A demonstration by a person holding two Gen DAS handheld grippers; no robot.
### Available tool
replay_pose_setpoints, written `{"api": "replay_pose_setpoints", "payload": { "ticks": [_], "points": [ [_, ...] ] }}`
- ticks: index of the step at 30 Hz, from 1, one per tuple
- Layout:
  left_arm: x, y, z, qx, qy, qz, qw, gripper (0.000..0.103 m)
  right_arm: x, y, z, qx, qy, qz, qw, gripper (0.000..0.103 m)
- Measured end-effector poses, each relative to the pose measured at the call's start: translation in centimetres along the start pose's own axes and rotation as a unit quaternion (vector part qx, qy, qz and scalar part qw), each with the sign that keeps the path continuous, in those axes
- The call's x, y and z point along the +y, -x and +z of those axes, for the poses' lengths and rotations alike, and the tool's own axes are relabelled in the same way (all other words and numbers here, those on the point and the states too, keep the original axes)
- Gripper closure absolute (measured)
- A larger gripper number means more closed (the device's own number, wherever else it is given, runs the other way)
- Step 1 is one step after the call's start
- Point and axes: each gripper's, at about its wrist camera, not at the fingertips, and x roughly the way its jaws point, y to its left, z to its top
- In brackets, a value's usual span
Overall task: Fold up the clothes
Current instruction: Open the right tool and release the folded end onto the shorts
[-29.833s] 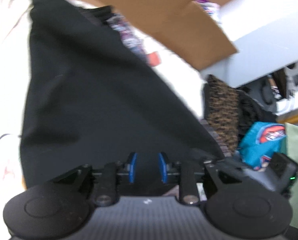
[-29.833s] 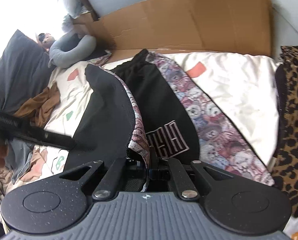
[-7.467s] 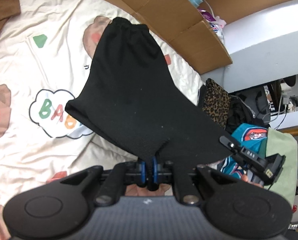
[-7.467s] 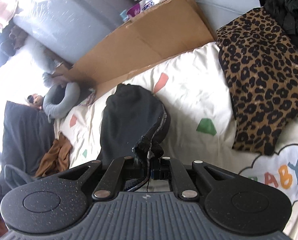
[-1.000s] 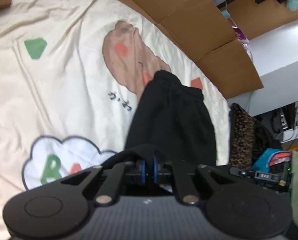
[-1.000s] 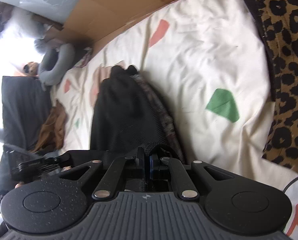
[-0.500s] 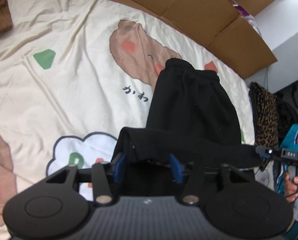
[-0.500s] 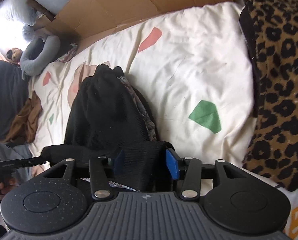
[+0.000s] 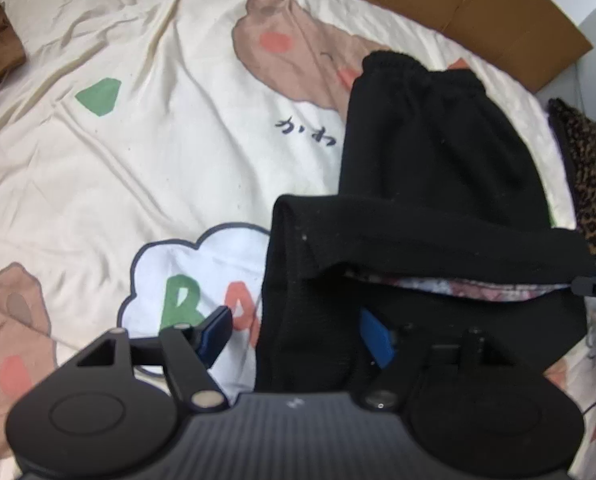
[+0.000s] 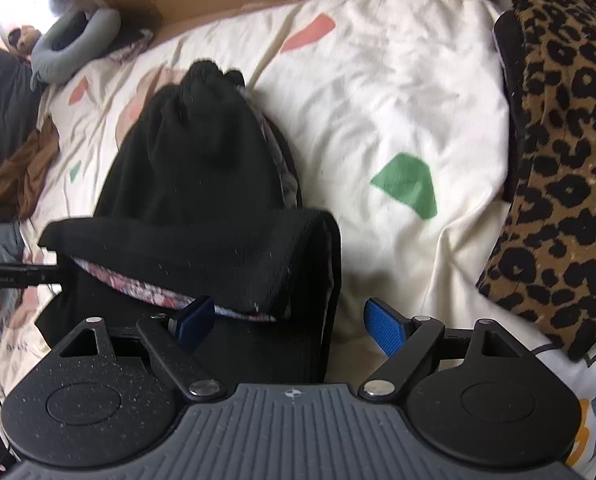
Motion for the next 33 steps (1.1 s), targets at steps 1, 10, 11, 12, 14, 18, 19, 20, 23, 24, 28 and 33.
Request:
{"api": "replay_pose_setpoints", "payload": {
  "ticks": [1, 10, 11, 12, 14, 18, 19, 20, 23, 24, 28, 33],
  "points": [
    [0.1, -0.2, 0.0, 0.001, -0.001, 0.004, 1.0, 0.03, 0.1, -0.2, -0.1, 0.002, 0.006, -0.004, 1.0, 0.017],
    [1.5, -0.3, 0.7, -0.015, -0.005, 0.081, 0.9966, 0.03, 1.3, -2.0, -0.9, 0.027, 0.05, -0.046, 0.997, 0.017],
    [1.8, -0.1, 0.7, -0.017, -0.004, 0.084, 0.9963, 0.031, 1.4, -2.1, -0.9, 0.027, 0.05, -0.048, 0.997, 0.017],
    [2.0, 0.0, 0.7, -0.018, -0.004, 0.085, 0.9962, 0.032, 1.4, -2.1, -0.9, 0.027, 0.051, -0.05, 0.997, 0.017],
    [2.3, 0.4, 0.5, -0.019, -0.001, 0.071, 0.9973, 0.034, 1.4, -2.2, -0.9, 0.027, 0.053, -0.053, 0.997, 0.017],
    [1.5, 0.8, 0.3, -0.025, -0.012, 0.054, 0.9982, 0.034, 1.5, -2.3, -1.0, 0.028, 0.058, -0.056, 0.996, 0.017],
    [1.2, 0.7, 0.3, -0.026, -0.018, 0.052, 0.9981, 0.034, 1.6, -2.4, -1.0, 0.028, 0.06, -0.058, 0.996, 0.017],
    [0.9, 0.7, 0.3, -0.026, -0.025, 0.051, 0.9981, 0.034, 1.6, -2.5, -1.0, 0.028, 0.062, -0.06, 0.996, 0.017],
    [0.2, 0.7, 0.2, -0.029, -0.038, 0.046, 0.9978, 0.034, 1.8, -2.8, -0.9, 0.027, 0.07, -0.066, 0.995, 0.017],
    [0.1, 0.7, 0.3, -0.032, -0.037, 0.044, 0.9978, 0.034, 1.9, -2.9, -0.8, 0.026, 0.071, -0.068, 0.995, 0.017],
    [0.0, 0.5, 0.8, -0.036, -0.043, 0.042, 0.9975, 0.034, 2.1, -3.3, -0.2, 0.022, 0.076, -0.075, 0.994, 0.017],
    [0.0, -0.8, 1.3, -0.04, -0.054, 0.039, 0.997, 0.034, 2.5, -3.7, 0.6, 0.019, 0.099, -0.083, 0.991, 0.017]
  ]
}}
